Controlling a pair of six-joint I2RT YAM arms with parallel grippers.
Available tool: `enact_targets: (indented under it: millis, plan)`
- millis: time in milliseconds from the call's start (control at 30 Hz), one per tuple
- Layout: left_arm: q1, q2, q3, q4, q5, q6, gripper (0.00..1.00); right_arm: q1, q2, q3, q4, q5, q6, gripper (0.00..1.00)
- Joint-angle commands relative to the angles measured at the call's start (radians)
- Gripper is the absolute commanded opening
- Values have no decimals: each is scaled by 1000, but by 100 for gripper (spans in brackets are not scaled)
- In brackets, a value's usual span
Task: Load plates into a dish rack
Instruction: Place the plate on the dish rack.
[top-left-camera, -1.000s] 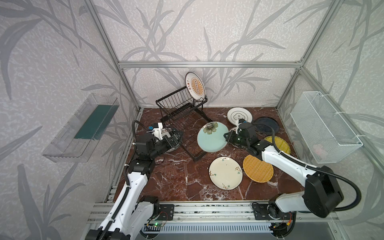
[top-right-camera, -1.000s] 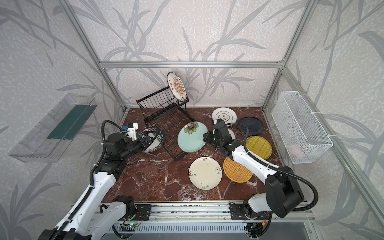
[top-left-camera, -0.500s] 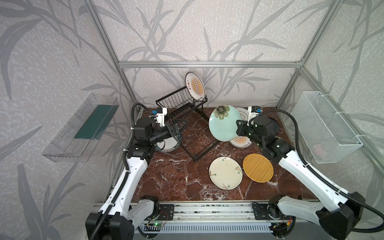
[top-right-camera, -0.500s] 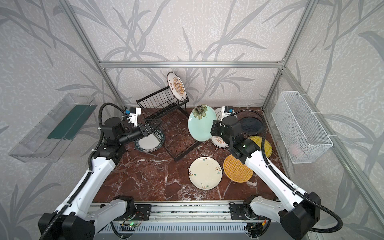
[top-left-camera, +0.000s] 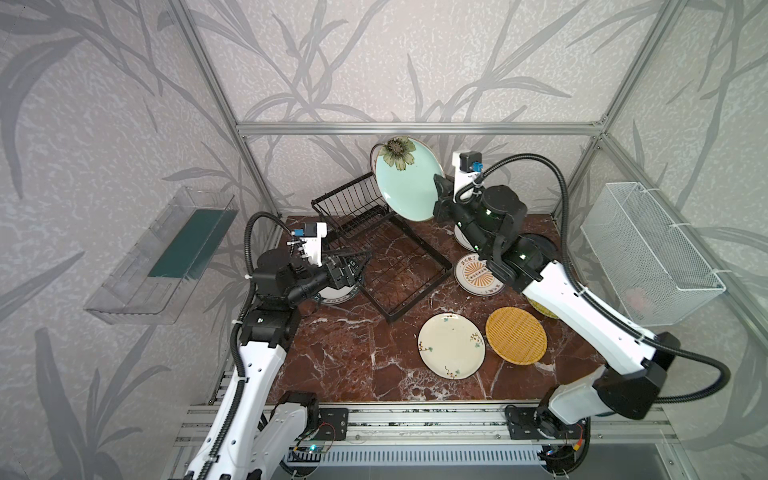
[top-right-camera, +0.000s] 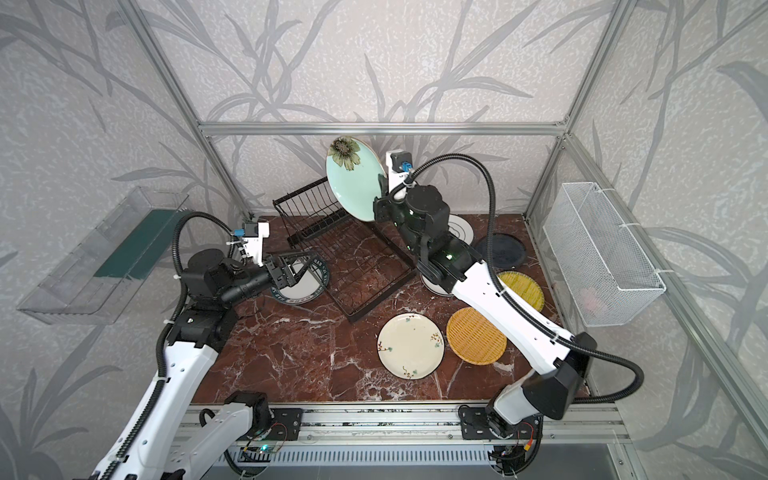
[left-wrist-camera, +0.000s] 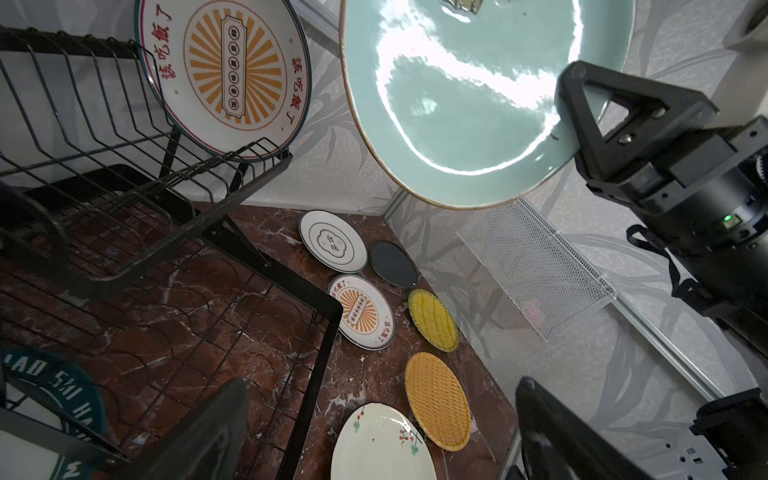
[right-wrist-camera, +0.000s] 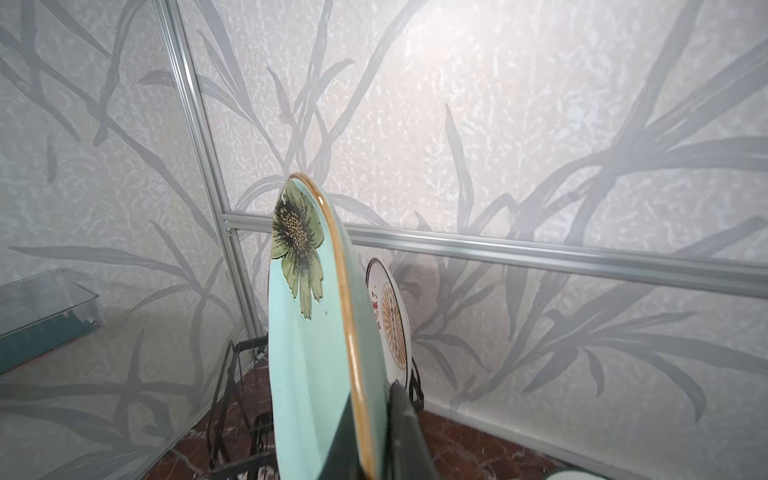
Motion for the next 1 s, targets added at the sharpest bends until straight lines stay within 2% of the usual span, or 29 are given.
enact_targets:
  millis: [0,167,367,600,967]
  plan:
    - [19,-2,-23,-26,-48,54,99,15,87,131,252,67,-147,0]
    - [48,10,-40,19,-39,9,99,31,268,297,342,107,-273,0]
    - [86,25,-67,118,20,-67,99,31,480,568,302,119,-371,0]
    - [116,25,-98,200,35,-125,99,27,695,872,217,117,-443,0]
    - [129,36,-120,280,67,-179,99,-37,768,909,180,103,-389,0]
